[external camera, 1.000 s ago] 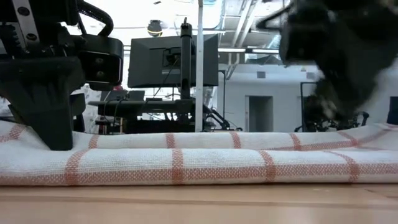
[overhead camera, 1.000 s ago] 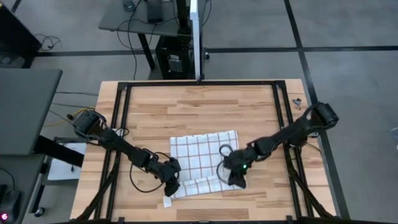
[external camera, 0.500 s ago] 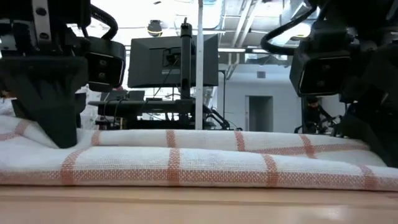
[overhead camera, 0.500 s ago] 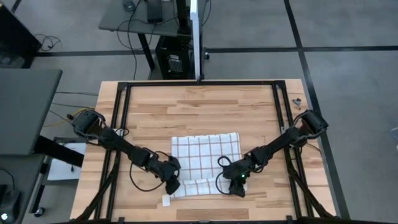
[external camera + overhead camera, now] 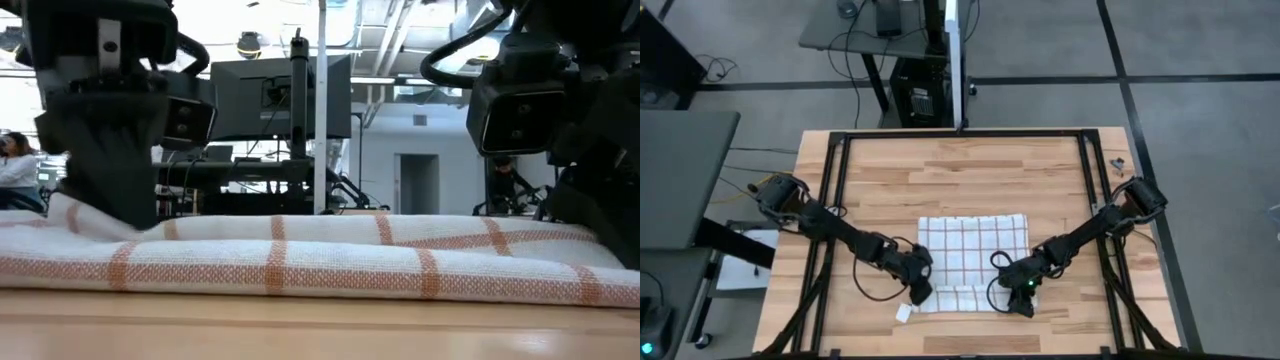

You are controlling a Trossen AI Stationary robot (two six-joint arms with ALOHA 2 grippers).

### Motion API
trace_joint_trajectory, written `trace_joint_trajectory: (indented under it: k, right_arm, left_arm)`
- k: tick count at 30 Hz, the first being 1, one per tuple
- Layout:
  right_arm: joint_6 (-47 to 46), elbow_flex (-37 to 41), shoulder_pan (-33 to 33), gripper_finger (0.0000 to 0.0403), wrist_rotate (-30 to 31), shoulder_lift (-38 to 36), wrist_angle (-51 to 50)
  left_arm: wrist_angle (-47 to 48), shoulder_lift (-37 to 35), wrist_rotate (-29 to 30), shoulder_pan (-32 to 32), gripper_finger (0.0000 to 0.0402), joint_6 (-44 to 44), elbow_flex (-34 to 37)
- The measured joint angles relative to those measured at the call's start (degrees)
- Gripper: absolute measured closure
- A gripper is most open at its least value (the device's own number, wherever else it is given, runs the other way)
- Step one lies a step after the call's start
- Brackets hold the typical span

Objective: Roll towel
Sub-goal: Roll the white towel

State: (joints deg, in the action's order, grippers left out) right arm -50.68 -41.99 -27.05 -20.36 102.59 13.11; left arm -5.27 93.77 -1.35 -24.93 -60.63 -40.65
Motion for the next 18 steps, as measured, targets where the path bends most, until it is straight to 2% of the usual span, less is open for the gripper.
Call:
trace_joint_trajectory:
  k: [5,8,10,13,18]
  right_arm:
    - [-0.03,0.02,0.0,0.0292,0.02,0.02,-0.03]
    - [-0.06,0.02,0.0,0.0292,0.04,0.04,-0.04]
    - [-0.04,0.04,0.02,0.0292,0.02,0.04,-0.07]
    - [-0.03,0.04,0.09,0.0292,0.01,0.05,-0.11]
    - [0.07,0.06,0.09,0.0292,0.09,0.07,-0.18]
  left_arm:
    - [8.16,-6.67,4.1,0.98,0.0277,0.23,0.0]
    - [6.62,-11.71,5.03,-0.08,0.0278,0.64,0.0]
    - [2.12,-13.69,4.02,-1.55,0.0279,1.47,-0.06]
    - [-1.86,-13.86,3.78,-3.97,0.0279,1.75,-0.11]
    - [-2.73,-7.7,2.56,-7.18,0.0279,-2.77,-0.02]
